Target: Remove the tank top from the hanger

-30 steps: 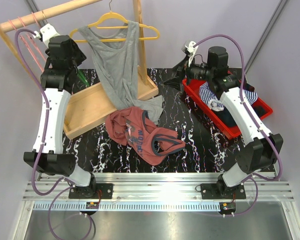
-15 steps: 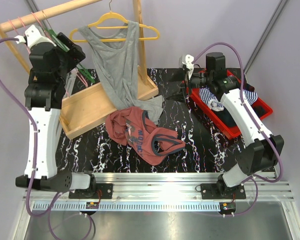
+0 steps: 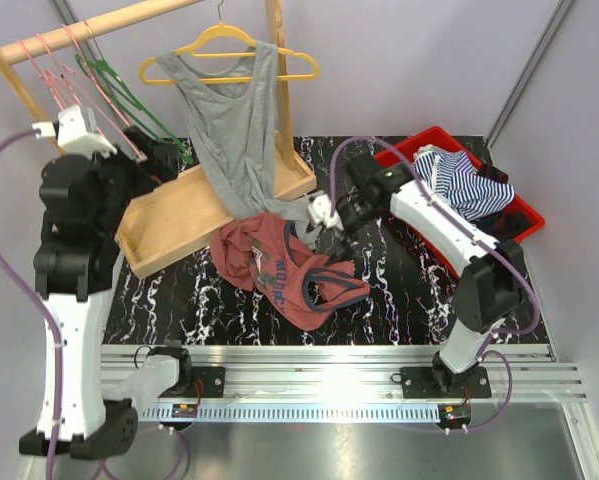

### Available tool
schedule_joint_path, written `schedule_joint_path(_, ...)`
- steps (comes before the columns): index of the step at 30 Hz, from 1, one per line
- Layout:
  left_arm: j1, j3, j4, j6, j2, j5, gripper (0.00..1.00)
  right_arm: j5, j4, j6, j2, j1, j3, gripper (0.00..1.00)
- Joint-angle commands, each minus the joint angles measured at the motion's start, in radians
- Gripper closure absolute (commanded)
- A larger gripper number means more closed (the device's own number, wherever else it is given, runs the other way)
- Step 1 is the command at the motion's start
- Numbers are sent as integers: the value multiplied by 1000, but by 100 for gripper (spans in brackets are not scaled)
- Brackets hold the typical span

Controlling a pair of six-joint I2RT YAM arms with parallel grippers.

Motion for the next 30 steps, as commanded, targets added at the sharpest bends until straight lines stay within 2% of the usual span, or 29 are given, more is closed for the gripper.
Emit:
schedule_joint_path(1,5,-94,124,67,-138,114,1,145,1,-185,13,63,-49,2)
schedule_joint_path(5,5,-225,150,78,-265,137,1,248,135,-174,63,144,-113,3)
schedule_joint_path(11,5,-305,115,78,-388,128,1,339,307,-143,133,226,-193,3)
schedule_joint_path(16,5,-371,120,76,-445,116,1,428,438,-102,184,264,-277,10)
schedule_joint_path(17,5,-377,121,75,-453,111,1,437,475,-61,188,275,-282,16)
schedule_joint_path(20,5,-400,130,81,-471,110,1,422,449,4,195,282,-259,35)
schedule_joint_path(21,5,-403,130,82,-474,111,1,398,446,25,176,282,-254,52)
schedule_joint_path(23,5,-411,134,91,-476,113,1,377,443,70,127,282,-260,69)
schedule_joint_path(24,5,-412,137,94,-476,117,1,376,446,81,106,281,-267,84)
schedule_joint_path(25,5,-418,143,102,-474,122,1,373,450,97,80,278,-282,91)
schedule_joint_path(27,5,-426,152,107,-476,133,1,345,456,143,-1,258,-294,100)
schedule_joint_path(30,5,-440,192,111,-480,151,1,276,405,225,-103,215,-279,100)
